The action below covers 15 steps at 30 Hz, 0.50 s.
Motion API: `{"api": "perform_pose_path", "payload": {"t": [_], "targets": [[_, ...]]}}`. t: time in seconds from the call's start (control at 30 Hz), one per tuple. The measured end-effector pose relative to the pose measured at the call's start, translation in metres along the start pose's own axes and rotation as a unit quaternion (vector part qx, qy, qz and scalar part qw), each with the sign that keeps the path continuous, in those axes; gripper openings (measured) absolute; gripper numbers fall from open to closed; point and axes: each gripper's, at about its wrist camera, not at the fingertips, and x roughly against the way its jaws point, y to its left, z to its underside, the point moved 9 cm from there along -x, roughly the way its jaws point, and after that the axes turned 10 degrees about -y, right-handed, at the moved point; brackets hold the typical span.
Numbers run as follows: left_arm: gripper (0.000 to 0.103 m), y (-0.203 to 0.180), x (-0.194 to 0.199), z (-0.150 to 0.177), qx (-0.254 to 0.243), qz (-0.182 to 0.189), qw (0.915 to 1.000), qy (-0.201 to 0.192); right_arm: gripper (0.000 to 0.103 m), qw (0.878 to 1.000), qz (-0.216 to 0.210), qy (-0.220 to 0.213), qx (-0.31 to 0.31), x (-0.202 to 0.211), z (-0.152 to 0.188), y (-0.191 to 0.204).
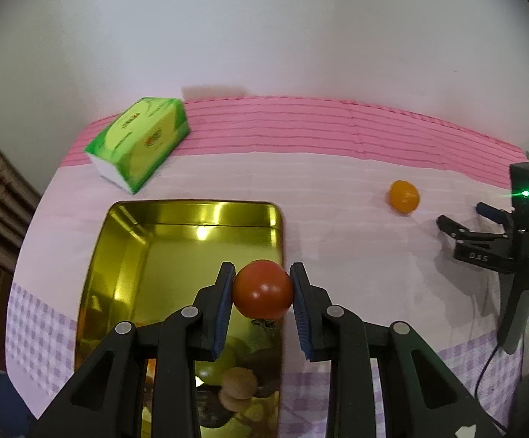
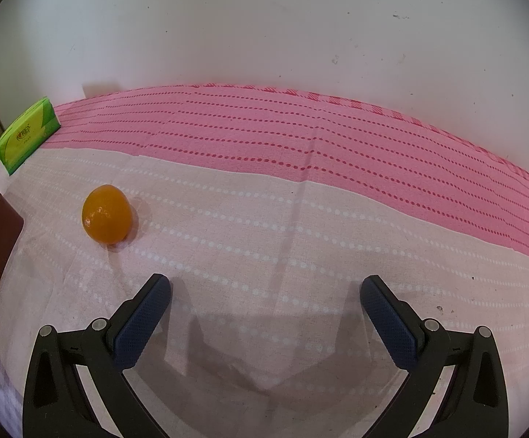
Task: Organize fruits
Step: 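Carry the red tomato into the gold tin with the left tool and release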
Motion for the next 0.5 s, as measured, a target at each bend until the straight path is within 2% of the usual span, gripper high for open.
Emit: {"api": "perform_pose_path", "payload": {"t": [0.5], "targets": [[0.027,0.049,-0.029,0.026,0.028,-0.032,0.9984,0.037,0.103,1.000,0.000,0.000,0.000,0.000,0.000,0.000]]}}
